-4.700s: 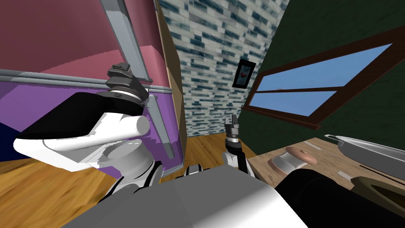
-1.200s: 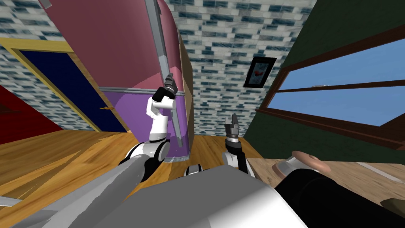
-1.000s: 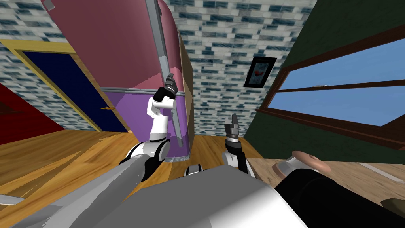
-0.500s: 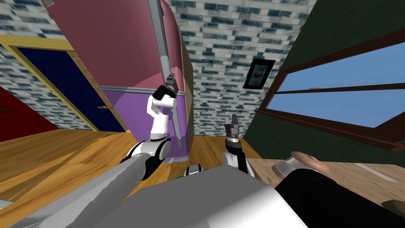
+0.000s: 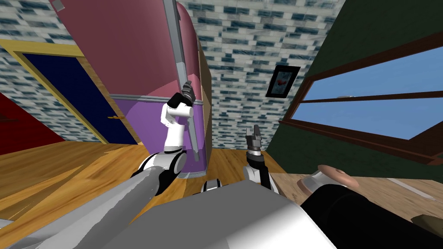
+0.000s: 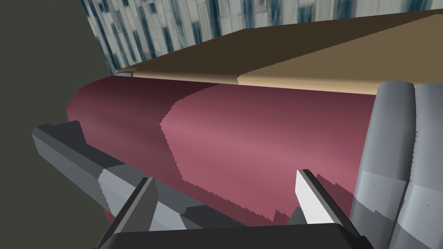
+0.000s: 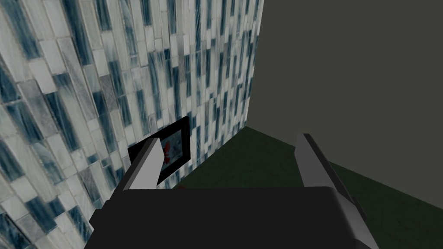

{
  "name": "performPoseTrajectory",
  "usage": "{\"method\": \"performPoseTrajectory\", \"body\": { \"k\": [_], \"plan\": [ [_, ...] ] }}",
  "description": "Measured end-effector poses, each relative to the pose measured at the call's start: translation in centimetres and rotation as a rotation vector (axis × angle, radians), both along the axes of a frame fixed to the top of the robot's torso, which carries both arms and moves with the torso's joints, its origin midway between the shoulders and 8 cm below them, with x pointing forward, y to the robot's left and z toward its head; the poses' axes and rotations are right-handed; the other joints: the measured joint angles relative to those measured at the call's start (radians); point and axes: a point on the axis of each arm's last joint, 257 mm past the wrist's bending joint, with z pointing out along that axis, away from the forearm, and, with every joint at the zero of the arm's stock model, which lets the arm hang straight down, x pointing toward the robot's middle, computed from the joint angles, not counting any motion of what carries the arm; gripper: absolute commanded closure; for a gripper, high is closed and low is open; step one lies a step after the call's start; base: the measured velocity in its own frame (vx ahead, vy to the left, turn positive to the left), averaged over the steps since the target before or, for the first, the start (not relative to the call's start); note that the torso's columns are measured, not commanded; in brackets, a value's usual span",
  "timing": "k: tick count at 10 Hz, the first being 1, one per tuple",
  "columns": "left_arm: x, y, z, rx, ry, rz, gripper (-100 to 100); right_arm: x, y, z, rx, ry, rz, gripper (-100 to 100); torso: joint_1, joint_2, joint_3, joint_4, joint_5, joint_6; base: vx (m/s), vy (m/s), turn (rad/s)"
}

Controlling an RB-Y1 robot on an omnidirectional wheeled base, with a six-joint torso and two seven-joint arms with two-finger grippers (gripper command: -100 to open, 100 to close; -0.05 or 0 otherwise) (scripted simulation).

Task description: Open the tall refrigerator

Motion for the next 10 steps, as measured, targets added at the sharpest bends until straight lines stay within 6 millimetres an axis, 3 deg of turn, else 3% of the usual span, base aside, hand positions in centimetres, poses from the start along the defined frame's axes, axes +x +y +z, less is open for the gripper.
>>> {"method": "performPoseTrajectory", "body": {
  "k": [1, 7, 8, 10],
  "plan": [
    [0.1, -0.2, -0.3, -0.001, 0.005, -0.004, 100, 0.0, 0.0, 0.0, 0.0, 0.0, 0.0, 0, 0.0, 0.002, 0.005, -0.008, 0.003, -0.001, -0.008, 0.005, 0.012],
    [-0.8, 0.4, 0.1, -0.003, -0.057, 0.002, 100, 0.0, 0.0, 0.0, 0.0, 0.0, 0.0, 0, 0.004, 0.01, 0.015, -0.014, 0.009, -0.003, -0.016, 0.005, 0.007],
    [-0.9, 0.2, 0.2, -0.004, -0.063, -0.001, -100, 0.0, 0.0, 0.0, 0.0, 0.0, 0.0, 0, 0.004, 0.012, 0.017, -0.015, 0.009, -0.004, -0.073, 0.105, 0.065],
    [0.0, -0.1, -1.1, 0.036, -0.056, 0.009, -100, 0.0, 0.0, 0.0, 0.0, 0.0, 0.0, 0, 0.016, 0.02, 0.026, -0.018, 0.017, -0.01, -0.116, 0.12, 0.005]
  ]
}}
